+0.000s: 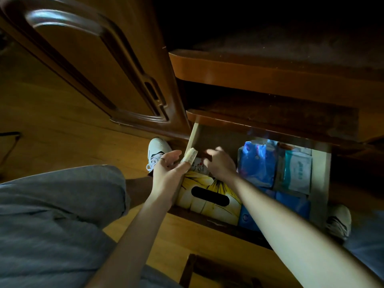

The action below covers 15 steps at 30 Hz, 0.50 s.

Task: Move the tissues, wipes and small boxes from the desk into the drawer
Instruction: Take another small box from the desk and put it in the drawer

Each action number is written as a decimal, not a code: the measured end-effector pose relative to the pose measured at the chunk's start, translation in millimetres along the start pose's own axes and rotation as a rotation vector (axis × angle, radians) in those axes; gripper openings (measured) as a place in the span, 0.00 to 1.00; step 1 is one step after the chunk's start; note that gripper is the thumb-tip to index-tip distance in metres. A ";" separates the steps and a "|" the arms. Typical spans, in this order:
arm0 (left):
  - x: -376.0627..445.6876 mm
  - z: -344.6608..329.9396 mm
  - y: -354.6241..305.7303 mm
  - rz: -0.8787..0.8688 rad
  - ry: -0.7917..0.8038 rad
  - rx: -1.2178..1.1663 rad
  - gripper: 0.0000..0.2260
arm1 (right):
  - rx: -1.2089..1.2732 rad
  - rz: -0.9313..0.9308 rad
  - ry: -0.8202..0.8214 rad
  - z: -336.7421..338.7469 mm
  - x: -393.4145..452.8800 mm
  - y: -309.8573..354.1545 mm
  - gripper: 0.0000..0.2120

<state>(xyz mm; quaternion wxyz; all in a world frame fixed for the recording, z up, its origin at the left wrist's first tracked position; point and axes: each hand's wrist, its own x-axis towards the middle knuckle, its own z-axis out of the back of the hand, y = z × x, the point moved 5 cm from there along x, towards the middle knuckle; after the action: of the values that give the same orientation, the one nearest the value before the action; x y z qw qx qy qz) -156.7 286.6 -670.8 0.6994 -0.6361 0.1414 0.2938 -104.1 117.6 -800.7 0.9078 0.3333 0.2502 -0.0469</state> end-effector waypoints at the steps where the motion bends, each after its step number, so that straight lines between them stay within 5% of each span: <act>1: 1.1 -1.2 2.5 0.032 -0.002 -0.028 0.17 | 0.142 0.040 -0.011 4.7 -5.7 1.1 0.20; 5: 4.1 -6.9 13.0 0.191 -0.030 -0.267 0.05 | 0.722 0.068 0.150 25.3 -27.2 17.7 0.15; 10: 7.8 -13.0 14.9 0.052 0.018 -0.062 0.11 | 0.683 0.170 0.248 42.9 -47.8 26.7 0.16; 15: 9.1 -24.9 22.6 -0.018 0.075 0.065 0.09 | 0.754 0.138 0.177 55.6 -57.8 11.3 0.10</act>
<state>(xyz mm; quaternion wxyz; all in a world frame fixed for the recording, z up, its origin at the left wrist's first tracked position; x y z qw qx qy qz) -158.5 265.0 -698.0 0.7165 -0.6248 0.1710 0.2587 -128.1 86.7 -729.8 0.6975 0.6623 0.2699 -0.0457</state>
